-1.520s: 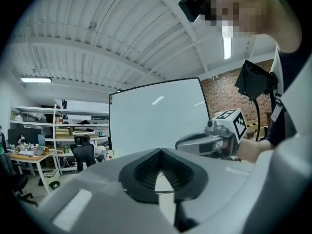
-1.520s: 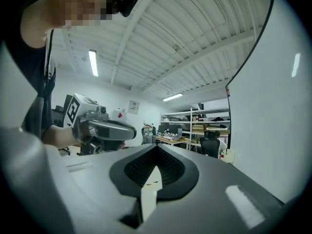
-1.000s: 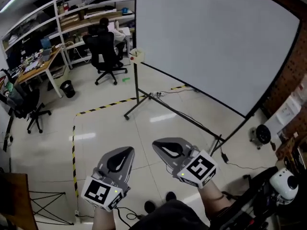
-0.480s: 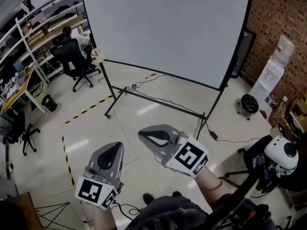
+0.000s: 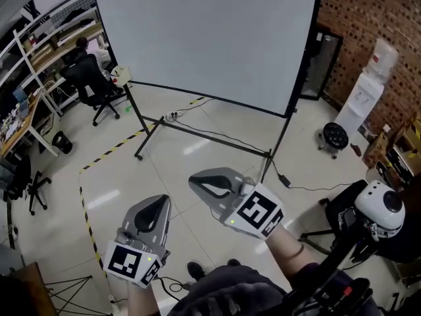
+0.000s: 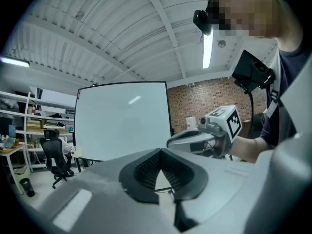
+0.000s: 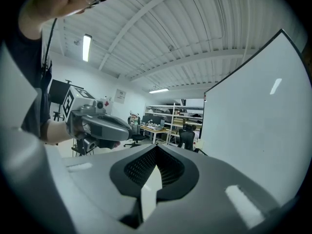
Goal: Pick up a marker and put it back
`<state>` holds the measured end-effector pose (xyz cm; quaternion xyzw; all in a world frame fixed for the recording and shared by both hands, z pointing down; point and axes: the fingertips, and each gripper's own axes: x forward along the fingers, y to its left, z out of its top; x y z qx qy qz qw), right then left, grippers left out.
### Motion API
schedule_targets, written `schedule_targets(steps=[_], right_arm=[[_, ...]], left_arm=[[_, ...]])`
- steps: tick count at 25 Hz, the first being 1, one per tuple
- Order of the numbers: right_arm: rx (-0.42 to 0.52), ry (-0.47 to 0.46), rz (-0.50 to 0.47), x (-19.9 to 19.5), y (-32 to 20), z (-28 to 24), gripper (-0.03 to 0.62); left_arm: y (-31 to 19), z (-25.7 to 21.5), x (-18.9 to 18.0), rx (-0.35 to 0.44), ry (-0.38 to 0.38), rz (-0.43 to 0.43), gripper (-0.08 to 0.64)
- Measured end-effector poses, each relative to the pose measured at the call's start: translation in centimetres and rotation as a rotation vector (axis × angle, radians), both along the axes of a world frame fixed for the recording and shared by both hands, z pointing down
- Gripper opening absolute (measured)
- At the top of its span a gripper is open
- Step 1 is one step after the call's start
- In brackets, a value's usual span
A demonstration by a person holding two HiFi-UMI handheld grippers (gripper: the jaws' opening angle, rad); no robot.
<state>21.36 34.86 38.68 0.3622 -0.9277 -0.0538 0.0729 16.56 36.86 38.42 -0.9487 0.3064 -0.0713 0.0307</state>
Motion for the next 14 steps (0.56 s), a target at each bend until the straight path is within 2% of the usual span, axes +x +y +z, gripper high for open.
schedule_targets(steps=[11, 14], right_arm=[[-0.002, -0.011, -0.008, 0.3, 1.2, 0.1, 0.0], [0.004, 0.023, -0.013, 0.3, 1.3, 0.4, 0.0]], left_arm=[[1.2, -0.5, 0.2, 0.013, -0.002, -0.007, 0.006], [1.4, -0.2, 0.1, 0.009, -0.006, -0.007, 0.006]])
